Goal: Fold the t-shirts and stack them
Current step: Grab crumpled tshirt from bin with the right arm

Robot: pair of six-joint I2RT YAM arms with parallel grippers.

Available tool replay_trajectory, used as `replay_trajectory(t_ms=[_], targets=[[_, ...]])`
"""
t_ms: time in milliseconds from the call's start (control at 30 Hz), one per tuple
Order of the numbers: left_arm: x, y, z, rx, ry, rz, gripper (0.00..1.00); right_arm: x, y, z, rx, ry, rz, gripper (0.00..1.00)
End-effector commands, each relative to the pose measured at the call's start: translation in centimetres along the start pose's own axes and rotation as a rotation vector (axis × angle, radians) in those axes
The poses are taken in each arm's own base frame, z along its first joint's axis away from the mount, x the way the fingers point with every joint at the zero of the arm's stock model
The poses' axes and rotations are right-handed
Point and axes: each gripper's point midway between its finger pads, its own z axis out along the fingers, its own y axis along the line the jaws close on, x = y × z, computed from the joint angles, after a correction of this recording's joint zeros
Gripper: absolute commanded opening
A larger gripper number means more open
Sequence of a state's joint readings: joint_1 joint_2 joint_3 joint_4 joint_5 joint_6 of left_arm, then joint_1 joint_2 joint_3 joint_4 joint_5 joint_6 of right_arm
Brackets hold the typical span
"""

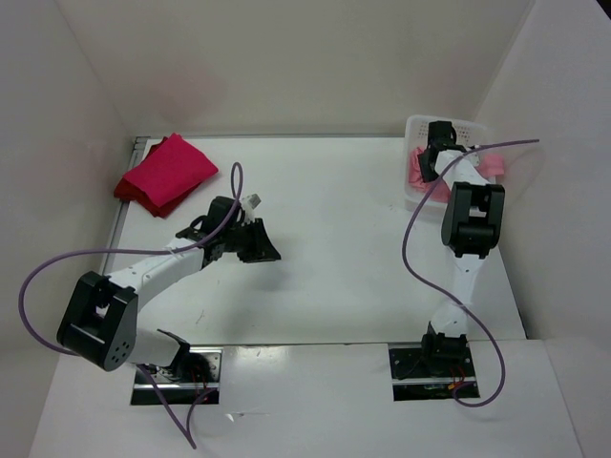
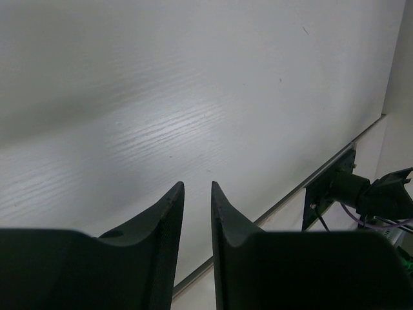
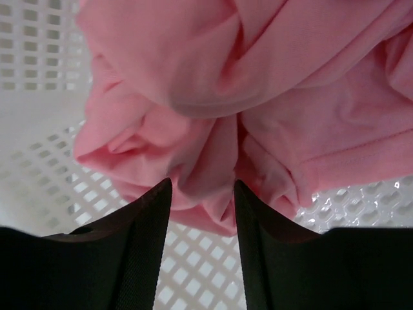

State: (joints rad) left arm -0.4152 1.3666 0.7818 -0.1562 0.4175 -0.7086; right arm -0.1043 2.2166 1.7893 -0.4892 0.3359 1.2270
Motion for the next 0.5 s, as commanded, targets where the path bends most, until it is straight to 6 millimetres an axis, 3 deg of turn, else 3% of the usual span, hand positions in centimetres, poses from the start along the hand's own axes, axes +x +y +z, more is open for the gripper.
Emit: replay_trajectory(t_ms=[0, 33, 67, 233, 267, 333, 467], targets=[[-1.2, -1.4, -0.2, 0.041, -0.023, 0.023, 0.31, -0.4, 0.8, 0.9, -0.009, -0.021, 0.037, 0.48], [-1.2, -1.4, -0.2, 0.041, -0.023, 0.023, 0.31, -0.2, 0.6, 1.3, -0.001, -0.018, 0.045, 0.48], [-1.3, -1.3, -0.1, 0.034, -0.028, 0.023, 0.31, -0.2, 0.6, 1.3, -0.001, -0.018, 0.054, 0.39], [-1.3, -0.9, -0.1, 0.012, -0.034, 0.009, 0.33, 0.3, 0.4, 1.7, 0.002, -0.006, 0.052, 0.20], [-1.7, -1.2, -0.2, 0.017, -0.041, 0.013, 0.33, 0.3, 0.6, 1.9, 0.001, -0.007, 0.052, 0.11], [-1.7, -1.2, -0.2, 0.017, -0.041, 0.013, 0.36, 0.5, 1.0, 2.1, -0.024, -0.001, 0.051, 0.02], [-1.9, -1.6, -0.6, 0.028, -0.055, 0.012, 0.60, -0.8, 3.6, -1.9, -0.175, -0.018, 0.069, 0.00]])
